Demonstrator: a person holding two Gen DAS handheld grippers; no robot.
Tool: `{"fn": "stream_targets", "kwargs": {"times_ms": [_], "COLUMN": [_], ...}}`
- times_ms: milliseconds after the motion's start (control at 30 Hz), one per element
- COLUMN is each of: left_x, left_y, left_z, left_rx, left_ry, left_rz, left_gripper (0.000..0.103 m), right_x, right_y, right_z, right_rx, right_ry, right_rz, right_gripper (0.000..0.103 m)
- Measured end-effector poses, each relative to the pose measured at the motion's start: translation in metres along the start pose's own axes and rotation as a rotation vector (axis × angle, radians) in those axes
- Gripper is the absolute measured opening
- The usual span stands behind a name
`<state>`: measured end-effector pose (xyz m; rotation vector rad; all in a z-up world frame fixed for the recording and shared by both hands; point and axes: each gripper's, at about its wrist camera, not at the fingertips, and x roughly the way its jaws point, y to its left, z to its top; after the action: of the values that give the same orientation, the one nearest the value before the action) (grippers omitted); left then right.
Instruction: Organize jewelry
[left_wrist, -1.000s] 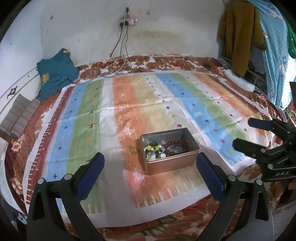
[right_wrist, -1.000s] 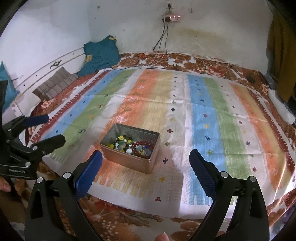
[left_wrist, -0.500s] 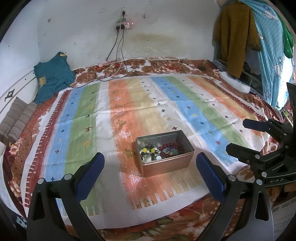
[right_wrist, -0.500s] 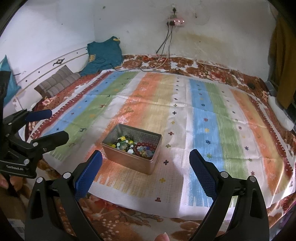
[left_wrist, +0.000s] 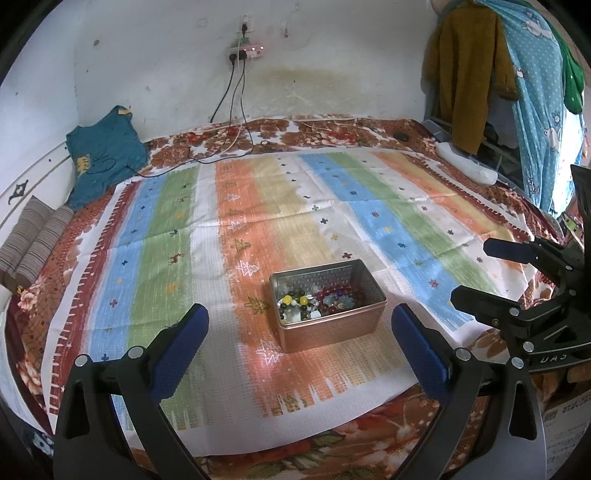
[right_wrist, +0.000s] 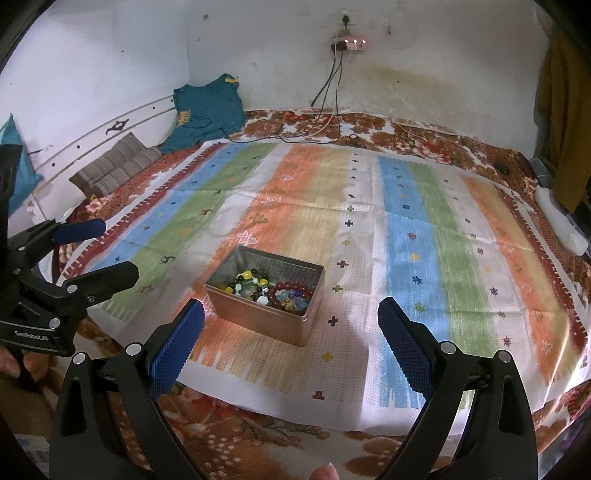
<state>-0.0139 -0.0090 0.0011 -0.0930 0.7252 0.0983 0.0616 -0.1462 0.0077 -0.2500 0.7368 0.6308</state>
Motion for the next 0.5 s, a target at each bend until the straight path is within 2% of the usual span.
{"fn": "stream_targets", "kwargs": {"times_ms": [500], "left_x": [-0.0016], "left_y": [-0.0019], "left_z": [0.0016], "left_rx": [0.008], "left_ry": [-0.002], "left_rz": [-0.002], "left_gripper": [0.097], "right_x": [-0.0013], "right_y": [0.0018], "right_z": [0.0001], "right_rx": [-0.002], "right_ry": [-0.003], "right_rz": [0.001], "right_gripper": [0.096]}}
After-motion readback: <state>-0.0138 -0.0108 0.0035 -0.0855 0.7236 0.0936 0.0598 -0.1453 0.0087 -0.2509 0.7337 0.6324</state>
